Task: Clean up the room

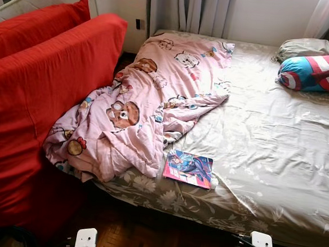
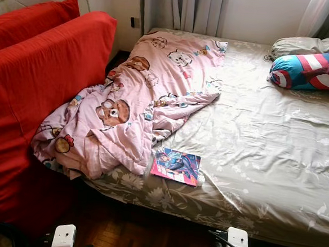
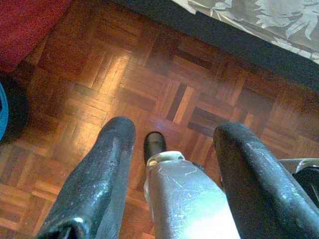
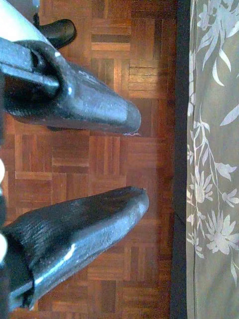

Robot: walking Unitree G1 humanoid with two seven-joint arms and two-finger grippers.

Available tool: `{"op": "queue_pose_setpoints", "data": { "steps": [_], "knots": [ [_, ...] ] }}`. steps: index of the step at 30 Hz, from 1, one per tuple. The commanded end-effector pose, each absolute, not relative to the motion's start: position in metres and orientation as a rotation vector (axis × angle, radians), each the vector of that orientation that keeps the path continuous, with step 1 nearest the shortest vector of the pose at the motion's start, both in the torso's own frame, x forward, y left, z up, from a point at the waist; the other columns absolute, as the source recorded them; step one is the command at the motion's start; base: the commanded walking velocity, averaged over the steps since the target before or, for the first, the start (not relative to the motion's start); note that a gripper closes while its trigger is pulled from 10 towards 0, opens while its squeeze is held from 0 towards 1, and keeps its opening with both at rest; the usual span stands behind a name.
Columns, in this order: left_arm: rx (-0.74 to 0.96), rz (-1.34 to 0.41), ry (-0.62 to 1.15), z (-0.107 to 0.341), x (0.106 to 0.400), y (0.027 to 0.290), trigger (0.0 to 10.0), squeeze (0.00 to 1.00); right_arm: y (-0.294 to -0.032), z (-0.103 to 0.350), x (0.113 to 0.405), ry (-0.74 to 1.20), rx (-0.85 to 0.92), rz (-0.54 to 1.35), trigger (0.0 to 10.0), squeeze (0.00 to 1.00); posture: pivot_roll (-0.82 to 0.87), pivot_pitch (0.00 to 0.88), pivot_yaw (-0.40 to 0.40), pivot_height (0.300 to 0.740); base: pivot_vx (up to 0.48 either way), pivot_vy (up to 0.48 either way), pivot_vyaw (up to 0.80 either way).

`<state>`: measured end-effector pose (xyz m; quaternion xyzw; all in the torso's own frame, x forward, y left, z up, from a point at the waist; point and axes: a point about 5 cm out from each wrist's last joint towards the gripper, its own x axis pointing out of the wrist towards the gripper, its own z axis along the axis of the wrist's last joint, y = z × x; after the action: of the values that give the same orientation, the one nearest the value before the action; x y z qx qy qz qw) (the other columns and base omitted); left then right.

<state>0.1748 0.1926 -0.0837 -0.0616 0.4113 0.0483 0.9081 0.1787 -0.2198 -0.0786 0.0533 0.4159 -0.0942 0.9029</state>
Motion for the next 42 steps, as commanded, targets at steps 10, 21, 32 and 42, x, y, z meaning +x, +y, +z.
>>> {"op": "queue_pose_setpoints", "data": {
  "steps": [10, 21, 32, 42],
  "knots": [
    [-0.128, 0.251, 0.912, -0.0831, 0.1688, 0.2255, 10.0, 0.00, -0.2333, -0.0668, 0.1991, 0.884, 0.073, -0.122, 10.0, 0.00, 0.00, 0.000, -0.018, 0.740, 0.000, 0.000, 0.00],
    [-0.125, 0.251, 0.903, -0.0817, 0.1716, 0.2260, 10.0, 0.00, -0.2335, -0.0655, 0.2015, 0.878, 0.075, -0.127, 10.0, 0.00, 0.00, 0.000, -0.020, 0.740, 0.000, 0.000, 0.00],
    [-0.131, 0.261, 0.898, -0.0811, 0.1725, 0.2266, 10.0, 0.00, -0.2338, -0.0651, 0.2023, 0.879, 0.080, -0.134, 10.0, 0.00, 0.00, 0.000, -0.021, 0.740, 0.000, 0.000, 0.00],
    [-0.128, 0.260, 0.898, -0.0808, 0.1728, 0.2274, 10.0, 0.00, -0.2333, -0.0650, 0.2027, 0.877, 0.085, -0.133, 10.0, 0.00, 0.00, 0.000, -0.017, 0.740, 0.000, 0.000, 0.00]
  ]
}}
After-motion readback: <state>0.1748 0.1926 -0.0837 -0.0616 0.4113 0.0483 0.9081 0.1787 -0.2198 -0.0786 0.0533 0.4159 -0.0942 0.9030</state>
